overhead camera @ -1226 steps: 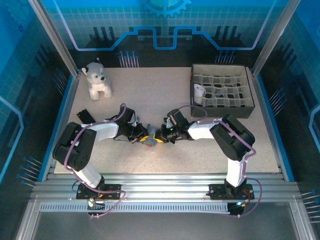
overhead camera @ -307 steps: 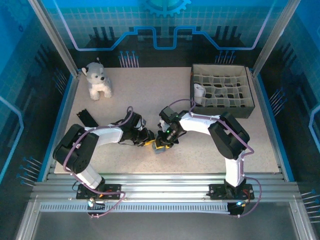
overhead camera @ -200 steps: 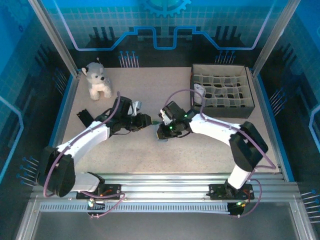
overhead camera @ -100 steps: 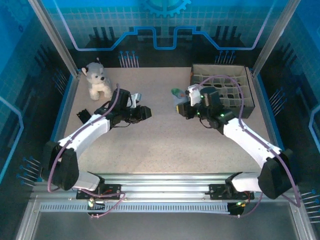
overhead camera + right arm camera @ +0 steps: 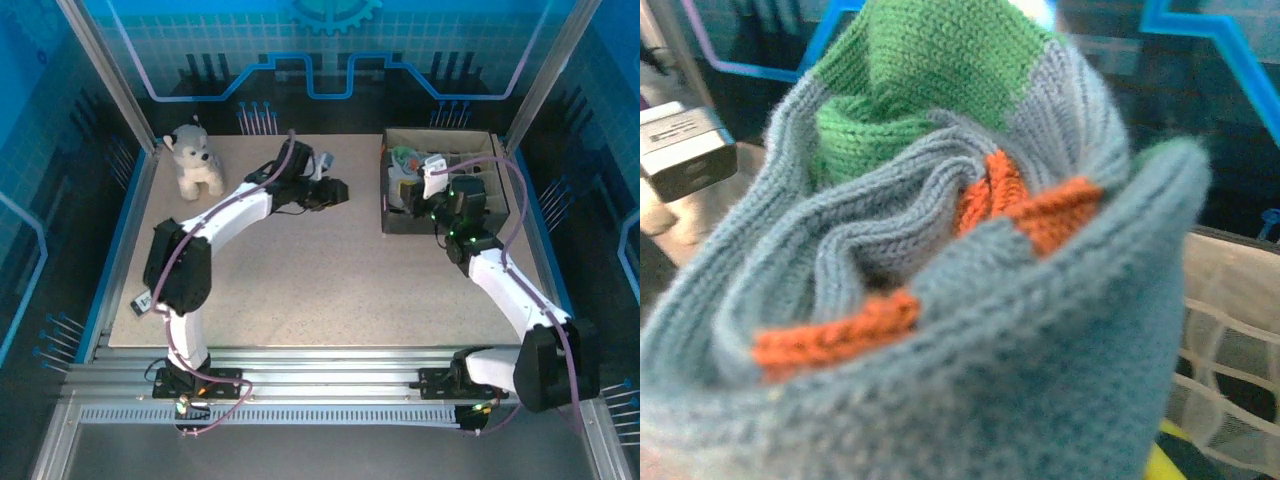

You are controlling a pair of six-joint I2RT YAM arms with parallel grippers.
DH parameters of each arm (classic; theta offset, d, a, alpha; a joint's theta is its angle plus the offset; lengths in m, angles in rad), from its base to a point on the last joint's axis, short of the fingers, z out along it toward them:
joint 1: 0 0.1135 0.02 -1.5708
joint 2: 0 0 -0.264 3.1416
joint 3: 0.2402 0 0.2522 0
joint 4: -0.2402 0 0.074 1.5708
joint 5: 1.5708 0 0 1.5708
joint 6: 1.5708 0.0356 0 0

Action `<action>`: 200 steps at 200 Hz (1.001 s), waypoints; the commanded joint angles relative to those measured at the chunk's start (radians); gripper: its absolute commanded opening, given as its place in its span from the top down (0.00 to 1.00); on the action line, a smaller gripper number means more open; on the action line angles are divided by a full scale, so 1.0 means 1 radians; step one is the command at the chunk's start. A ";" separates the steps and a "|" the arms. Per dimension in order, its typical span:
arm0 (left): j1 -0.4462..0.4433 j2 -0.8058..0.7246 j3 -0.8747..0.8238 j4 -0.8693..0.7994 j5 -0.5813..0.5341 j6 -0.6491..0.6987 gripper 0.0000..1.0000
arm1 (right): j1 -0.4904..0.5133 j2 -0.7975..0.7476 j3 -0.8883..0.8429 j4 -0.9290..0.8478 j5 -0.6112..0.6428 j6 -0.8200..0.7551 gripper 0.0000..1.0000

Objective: Roll the socks

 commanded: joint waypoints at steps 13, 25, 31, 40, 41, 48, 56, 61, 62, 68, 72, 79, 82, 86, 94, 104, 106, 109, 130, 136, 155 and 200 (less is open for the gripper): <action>-0.059 0.180 0.255 -0.120 -0.010 0.019 0.63 | -0.110 0.121 0.046 0.139 -0.004 0.045 1.00; -0.074 0.250 0.350 -0.141 -0.002 0.005 0.63 | -0.136 0.168 0.056 0.143 -0.012 0.055 1.00; -0.082 0.285 0.400 -0.156 -0.001 -0.004 0.63 | -0.147 0.192 0.090 0.141 -0.015 0.057 1.00; -0.091 0.340 0.479 -0.186 -0.008 -0.007 0.63 | -0.162 0.226 0.111 0.139 -0.023 0.068 1.00; -0.092 0.346 0.488 -0.190 -0.009 -0.006 0.63 | -0.164 0.231 0.113 0.139 -0.025 0.069 1.00; -0.101 0.391 0.559 -0.232 -0.021 0.002 0.62 | -0.175 0.257 0.129 0.138 -0.034 0.079 1.00; -0.109 0.445 0.640 -0.285 -0.035 0.008 0.61 | -0.187 0.285 0.145 0.137 -0.048 0.091 1.00; -0.111 0.478 0.692 -0.317 -0.039 0.009 0.61 | -0.194 0.303 0.156 0.137 -0.056 0.097 1.00; -0.111 0.484 0.702 -0.320 -0.039 0.009 0.61 | -0.195 0.306 0.158 0.137 -0.057 0.098 1.00; -0.115 0.517 0.749 -0.344 -0.038 0.006 0.61 | -0.201 0.325 0.167 0.140 -0.064 0.103 1.00; -0.116 0.538 0.773 -0.353 -0.037 0.003 0.60 | -0.204 0.337 0.174 0.143 -0.066 0.106 1.00; -0.117 0.566 0.804 -0.364 -0.036 -0.002 0.60 | -0.209 0.359 0.183 0.148 -0.073 0.109 1.00; -0.116 0.576 0.813 -0.365 -0.037 -0.005 0.60 | -0.211 0.368 0.188 0.148 -0.074 0.109 1.00; -0.118 0.586 0.822 -0.364 -0.037 -0.009 0.60 | -0.213 0.380 0.193 0.149 -0.074 0.107 1.00; -0.118 0.604 0.835 -0.367 -0.042 -0.011 0.60 | -0.218 0.402 0.206 0.148 -0.074 0.105 1.00; -0.117 0.615 0.845 -0.377 -0.059 -0.007 0.60 | -0.223 0.425 0.220 0.145 -0.074 0.106 1.00; -0.118 0.616 0.845 -0.376 -0.062 -0.004 0.60 | -0.225 0.430 0.222 0.144 -0.074 0.106 1.00; -0.118 0.617 0.843 -0.376 -0.065 -0.002 0.60 | -0.226 0.437 0.226 0.145 -0.073 0.106 1.00; -0.117 0.626 0.836 -0.363 -0.068 0.005 0.60 | -0.244 0.489 0.247 0.152 -0.081 0.109 1.00; -0.118 0.628 0.832 -0.355 -0.062 0.002 0.60 | -0.249 0.504 0.256 0.152 -0.088 0.111 1.00; -0.120 0.640 0.830 -0.350 -0.060 -0.002 0.61 | -0.261 0.558 0.292 0.140 -0.114 0.128 1.00; -0.119 0.645 0.820 -0.338 -0.069 -0.001 0.66 | -0.273 0.635 0.340 0.130 -0.119 0.158 1.00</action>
